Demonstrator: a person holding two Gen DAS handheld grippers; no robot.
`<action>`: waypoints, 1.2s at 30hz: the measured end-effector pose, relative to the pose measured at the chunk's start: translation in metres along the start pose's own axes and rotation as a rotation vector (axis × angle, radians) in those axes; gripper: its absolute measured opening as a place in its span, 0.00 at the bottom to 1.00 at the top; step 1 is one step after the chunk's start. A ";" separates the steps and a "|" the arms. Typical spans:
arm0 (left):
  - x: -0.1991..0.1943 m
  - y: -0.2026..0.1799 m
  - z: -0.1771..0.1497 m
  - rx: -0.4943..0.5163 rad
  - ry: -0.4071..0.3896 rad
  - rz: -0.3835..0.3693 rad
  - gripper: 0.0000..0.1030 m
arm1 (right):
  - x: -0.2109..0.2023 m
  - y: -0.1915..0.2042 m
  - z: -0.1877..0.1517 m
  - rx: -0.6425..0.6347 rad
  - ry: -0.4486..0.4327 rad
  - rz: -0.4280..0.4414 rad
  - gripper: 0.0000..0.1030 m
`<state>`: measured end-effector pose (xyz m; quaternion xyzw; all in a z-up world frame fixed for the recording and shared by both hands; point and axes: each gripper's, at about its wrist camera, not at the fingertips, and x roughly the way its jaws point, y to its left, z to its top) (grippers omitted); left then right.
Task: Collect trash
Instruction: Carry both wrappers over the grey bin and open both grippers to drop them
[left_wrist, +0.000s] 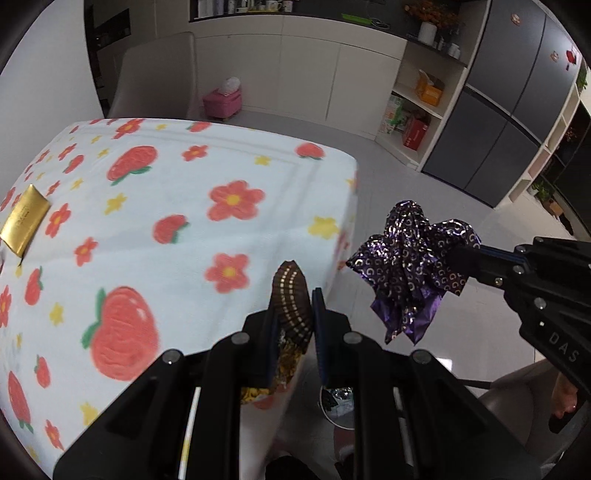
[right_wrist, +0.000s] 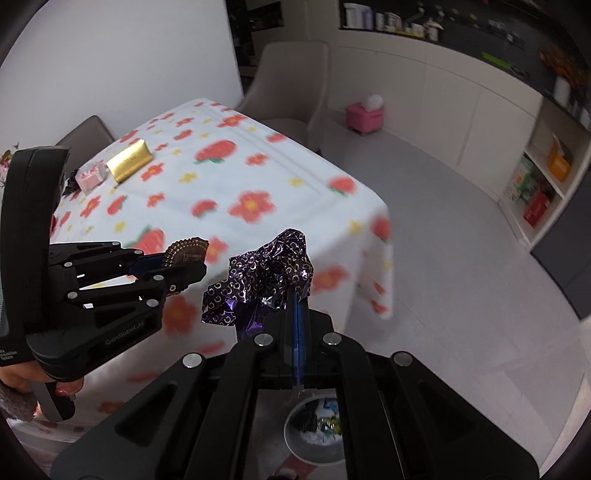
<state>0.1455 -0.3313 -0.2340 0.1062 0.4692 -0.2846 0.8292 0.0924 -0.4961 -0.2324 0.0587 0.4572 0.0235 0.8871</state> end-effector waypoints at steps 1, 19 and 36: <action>0.005 -0.012 -0.005 0.022 0.009 -0.015 0.16 | -0.001 -0.010 -0.013 0.017 0.010 -0.015 0.00; 0.194 -0.117 -0.142 0.162 0.373 -0.143 0.17 | 0.112 -0.105 -0.223 0.283 0.298 -0.101 0.00; 0.324 -0.132 -0.231 0.204 0.487 -0.167 0.17 | 0.230 -0.117 -0.329 0.348 0.417 -0.089 0.00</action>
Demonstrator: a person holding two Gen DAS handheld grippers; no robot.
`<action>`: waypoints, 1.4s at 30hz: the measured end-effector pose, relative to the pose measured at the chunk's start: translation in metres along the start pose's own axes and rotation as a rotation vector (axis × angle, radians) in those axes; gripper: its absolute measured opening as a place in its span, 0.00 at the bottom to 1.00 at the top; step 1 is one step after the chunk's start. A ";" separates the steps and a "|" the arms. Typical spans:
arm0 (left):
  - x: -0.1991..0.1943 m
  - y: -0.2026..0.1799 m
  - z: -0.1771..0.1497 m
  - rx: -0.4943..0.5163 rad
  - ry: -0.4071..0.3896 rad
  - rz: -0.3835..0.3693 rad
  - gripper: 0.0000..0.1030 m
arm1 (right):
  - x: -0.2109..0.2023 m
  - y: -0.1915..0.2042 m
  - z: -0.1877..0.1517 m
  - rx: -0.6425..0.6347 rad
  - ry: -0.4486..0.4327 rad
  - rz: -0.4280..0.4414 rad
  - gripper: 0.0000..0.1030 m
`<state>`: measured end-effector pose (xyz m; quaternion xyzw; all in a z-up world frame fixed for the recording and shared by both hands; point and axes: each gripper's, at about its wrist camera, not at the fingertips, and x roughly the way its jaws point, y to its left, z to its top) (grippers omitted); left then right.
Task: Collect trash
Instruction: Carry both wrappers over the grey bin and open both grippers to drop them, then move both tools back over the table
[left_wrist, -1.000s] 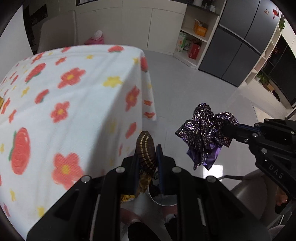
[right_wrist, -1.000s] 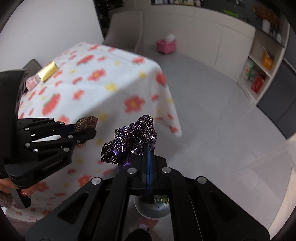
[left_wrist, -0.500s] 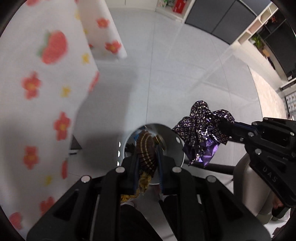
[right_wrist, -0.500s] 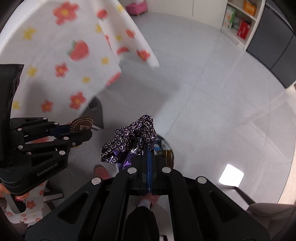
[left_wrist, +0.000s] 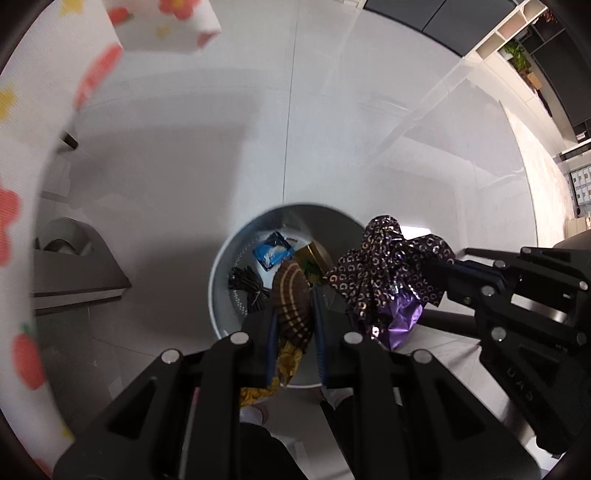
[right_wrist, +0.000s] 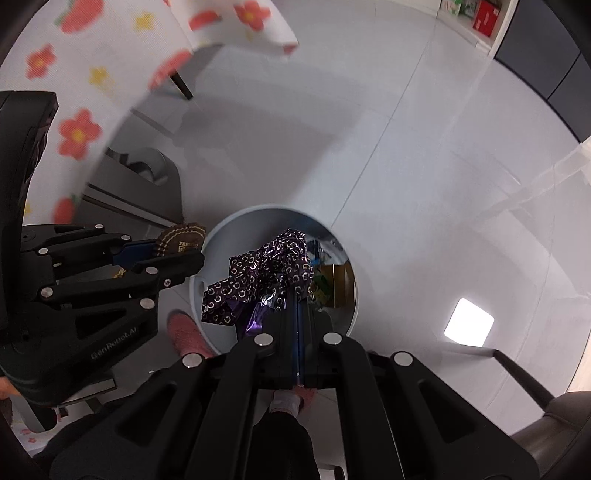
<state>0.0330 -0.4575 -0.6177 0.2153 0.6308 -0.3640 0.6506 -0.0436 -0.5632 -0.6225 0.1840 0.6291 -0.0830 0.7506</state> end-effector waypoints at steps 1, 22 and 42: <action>0.009 0.000 -0.002 0.000 0.008 -0.005 0.19 | 0.010 -0.001 -0.002 0.004 0.011 0.005 0.00; -0.050 0.017 -0.013 -0.060 -0.042 0.117 0.74 | -0.034 0.020 0.012 -0.056 0.011 -0.009 0.28; -0.370 0.063 -0.038 -0.365 -0.385 0.136 0.77 | -0.308 0.193 0.123 -0.466 -0.307 0.154 0.28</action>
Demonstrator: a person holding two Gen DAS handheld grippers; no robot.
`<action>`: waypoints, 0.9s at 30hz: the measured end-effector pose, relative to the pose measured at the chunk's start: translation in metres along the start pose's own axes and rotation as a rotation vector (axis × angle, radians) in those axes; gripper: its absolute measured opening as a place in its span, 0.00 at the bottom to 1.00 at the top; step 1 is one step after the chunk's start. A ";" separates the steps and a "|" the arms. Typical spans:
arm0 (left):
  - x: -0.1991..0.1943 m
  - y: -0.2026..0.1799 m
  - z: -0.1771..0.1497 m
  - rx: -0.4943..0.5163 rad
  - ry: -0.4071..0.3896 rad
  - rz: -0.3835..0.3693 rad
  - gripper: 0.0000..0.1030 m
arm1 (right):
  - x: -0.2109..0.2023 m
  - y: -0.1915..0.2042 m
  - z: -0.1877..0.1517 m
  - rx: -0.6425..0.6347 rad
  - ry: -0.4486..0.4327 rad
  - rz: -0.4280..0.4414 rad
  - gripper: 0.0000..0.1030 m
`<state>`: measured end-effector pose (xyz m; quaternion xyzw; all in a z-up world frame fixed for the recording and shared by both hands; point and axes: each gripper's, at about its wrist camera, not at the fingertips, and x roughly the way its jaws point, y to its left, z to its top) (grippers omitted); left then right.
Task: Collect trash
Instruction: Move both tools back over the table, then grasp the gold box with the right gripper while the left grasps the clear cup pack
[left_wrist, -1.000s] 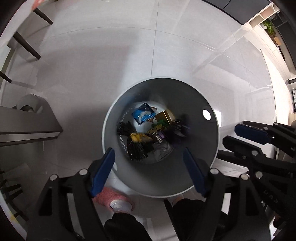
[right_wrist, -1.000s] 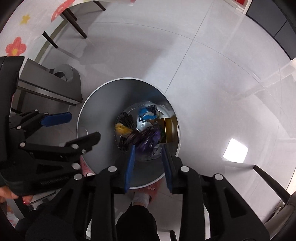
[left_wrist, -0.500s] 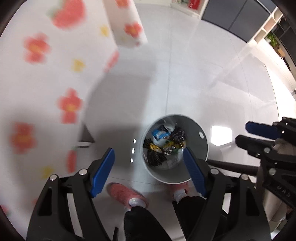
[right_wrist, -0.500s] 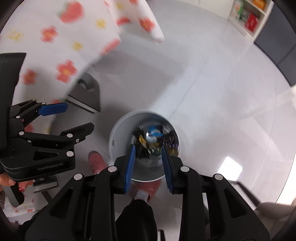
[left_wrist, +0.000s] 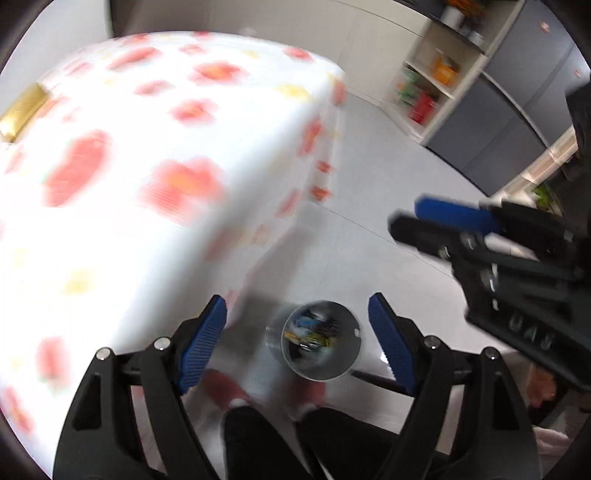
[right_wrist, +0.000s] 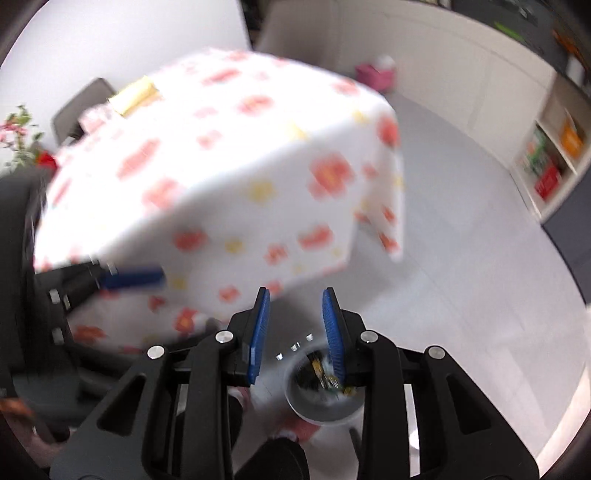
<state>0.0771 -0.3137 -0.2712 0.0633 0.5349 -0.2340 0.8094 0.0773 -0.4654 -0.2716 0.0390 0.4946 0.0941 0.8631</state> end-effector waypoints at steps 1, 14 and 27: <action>-0.012 0.001 0.003 0.013 -0.027 -0.007 0.77 | -0.004 0.012 0.015 -0.020 -0.016 0.020 0.28; -0.125 0.150 0.037 -0.251 -0.270 0.222 0.77 | -0.013 0.168 0.134 -0.232 -0.109 0.177 0.28; -0.169 0.268 0.034 -0.321 -0.327 0.301 0.78 | 0.026 0.267 0.205 -0.295 -0.154 0.177 0.57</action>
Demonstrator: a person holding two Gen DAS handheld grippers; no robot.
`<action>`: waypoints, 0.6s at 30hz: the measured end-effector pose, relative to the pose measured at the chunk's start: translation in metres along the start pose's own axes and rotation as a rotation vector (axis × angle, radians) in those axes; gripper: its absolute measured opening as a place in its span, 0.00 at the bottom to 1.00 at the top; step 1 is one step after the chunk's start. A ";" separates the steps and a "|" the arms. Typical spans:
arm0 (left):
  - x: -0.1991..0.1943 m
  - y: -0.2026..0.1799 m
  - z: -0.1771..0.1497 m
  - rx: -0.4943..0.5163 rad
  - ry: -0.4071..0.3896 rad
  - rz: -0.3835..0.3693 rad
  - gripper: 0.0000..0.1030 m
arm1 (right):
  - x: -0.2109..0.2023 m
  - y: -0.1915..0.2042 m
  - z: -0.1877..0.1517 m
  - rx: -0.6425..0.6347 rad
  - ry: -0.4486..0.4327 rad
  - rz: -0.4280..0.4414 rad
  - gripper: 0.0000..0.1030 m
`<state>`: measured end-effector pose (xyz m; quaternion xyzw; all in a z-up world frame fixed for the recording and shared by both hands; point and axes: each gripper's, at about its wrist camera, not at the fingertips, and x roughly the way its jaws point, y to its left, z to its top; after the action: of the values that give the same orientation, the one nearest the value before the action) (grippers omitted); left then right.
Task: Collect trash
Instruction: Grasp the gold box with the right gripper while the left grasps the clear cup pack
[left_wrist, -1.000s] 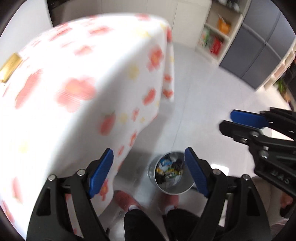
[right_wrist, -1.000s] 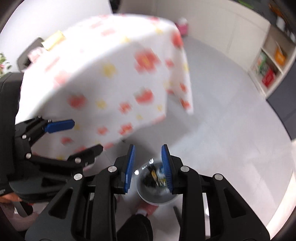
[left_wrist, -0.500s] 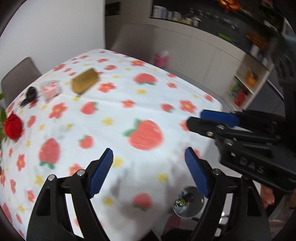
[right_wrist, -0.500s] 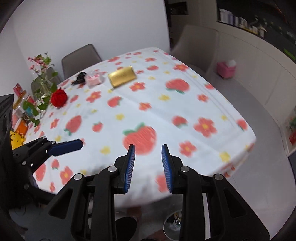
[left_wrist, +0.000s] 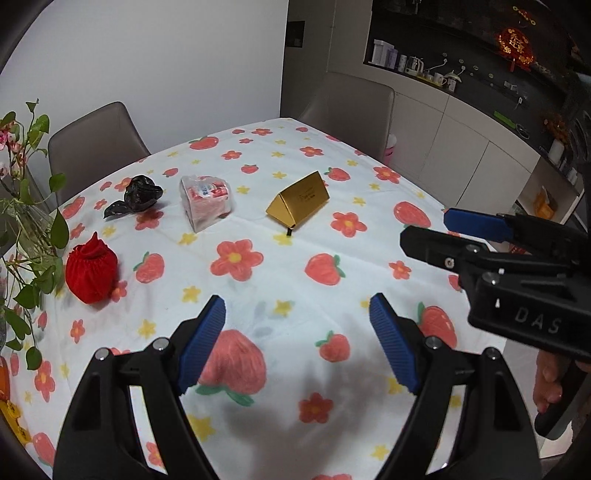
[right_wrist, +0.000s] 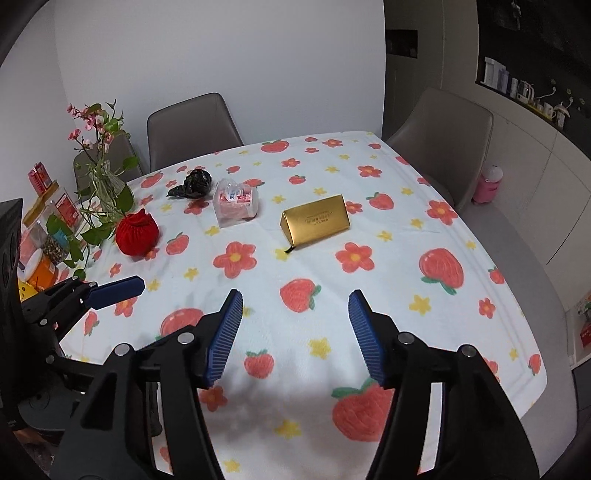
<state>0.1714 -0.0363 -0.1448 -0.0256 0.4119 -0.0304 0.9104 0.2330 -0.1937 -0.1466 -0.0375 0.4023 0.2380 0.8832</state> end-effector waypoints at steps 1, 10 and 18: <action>0.002 0.004 0.001 -0.003 -0.001 0.004 0.78 | 0.005 0.003 0.006 0.005 0.000 0.002 0.57; 0.022 0.033 0.013 -0.065 -0.002 0.051 0.78 | 0.065 0.010 0.049 0.025 0.032 -0.013 0.59; 0.053 0.054 0.026 -0.134 0.012 0.121 0.78 | 0.132 -0.002 0.083 0.012 0.051 -0.044 0.59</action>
<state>0.2280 0.0140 -0.1714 -0.0613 0.4191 0.0522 0.9044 0.3661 -0.1221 -0.1872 -0.0472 0.4252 0.2151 0.8779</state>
